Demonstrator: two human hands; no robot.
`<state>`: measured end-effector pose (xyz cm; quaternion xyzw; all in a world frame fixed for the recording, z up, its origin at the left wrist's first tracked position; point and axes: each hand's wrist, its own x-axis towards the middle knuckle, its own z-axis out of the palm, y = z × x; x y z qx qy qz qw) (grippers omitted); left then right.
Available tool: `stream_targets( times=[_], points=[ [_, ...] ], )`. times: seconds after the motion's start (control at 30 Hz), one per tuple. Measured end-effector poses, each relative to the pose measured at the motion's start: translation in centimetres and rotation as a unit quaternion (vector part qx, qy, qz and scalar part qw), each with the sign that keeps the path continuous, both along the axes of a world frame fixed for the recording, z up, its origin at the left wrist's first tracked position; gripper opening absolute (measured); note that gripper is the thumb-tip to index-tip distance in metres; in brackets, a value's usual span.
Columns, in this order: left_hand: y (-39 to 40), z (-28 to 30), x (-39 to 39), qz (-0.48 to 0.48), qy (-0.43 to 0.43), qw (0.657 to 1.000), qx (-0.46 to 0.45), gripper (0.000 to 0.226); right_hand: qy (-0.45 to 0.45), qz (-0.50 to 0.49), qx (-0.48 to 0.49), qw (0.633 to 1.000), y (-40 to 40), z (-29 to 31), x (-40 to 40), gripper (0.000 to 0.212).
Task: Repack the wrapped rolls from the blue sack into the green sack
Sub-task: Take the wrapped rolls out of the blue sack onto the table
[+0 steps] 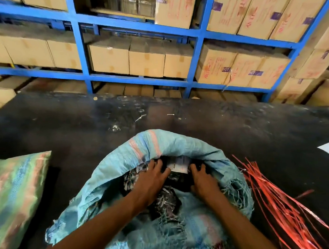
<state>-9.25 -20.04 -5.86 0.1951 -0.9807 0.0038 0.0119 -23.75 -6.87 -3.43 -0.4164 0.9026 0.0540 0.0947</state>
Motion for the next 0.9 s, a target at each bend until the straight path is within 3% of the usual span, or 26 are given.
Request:
stream_targets(
  times=[0.1,0.27,0.4,0.47,0.63,0.7,0.9],
  points=[
    [0.5,-0.1,0.8,0.024,-0.003,0.999,-0.041,0.089,0.035,0.005,0.029,0.999,0.0,-0.7,0.7,0.065],
    [-0.1,1.2,4.0,0.020,0.121,0.992,0.004,0.054,0.066,0.038,-0.015,0.997,0.5,-4.1,-0.4,0.089],
    [-0.9,2.9,7.1,0.064,0.120,0.987,0.081,0.071,0.089,0.055,0.022,0.994,0.9,-1.7,2.1,0.061],
    [-1.5,2.5,7.9,0.081,0.117,0.987,0.075,0.061,0.087,0.063,0.009,0.994,1.0,-1.1,1.7,0.054],
    [-1.9,1.3,7.2,-0.060,0.072,0.994,-0.058,0.051,0.029,0.078,-0.012,0.996,1.5,0.8,1.5,0.041],
    [-0.6,0.1,5.9,-0.144,0.011,0.984,-0.107,0.046,0.017,0.078,-0.014,0.997,2.0,1.1,1.8,0.042],
    [2.1,-0.6,2.9,-0.146,-0.171,0.969,-0.099,0.095,-0.010,0.072,-0.097,0.993,3.9,1.1,2.3,0.042]
  ],
)
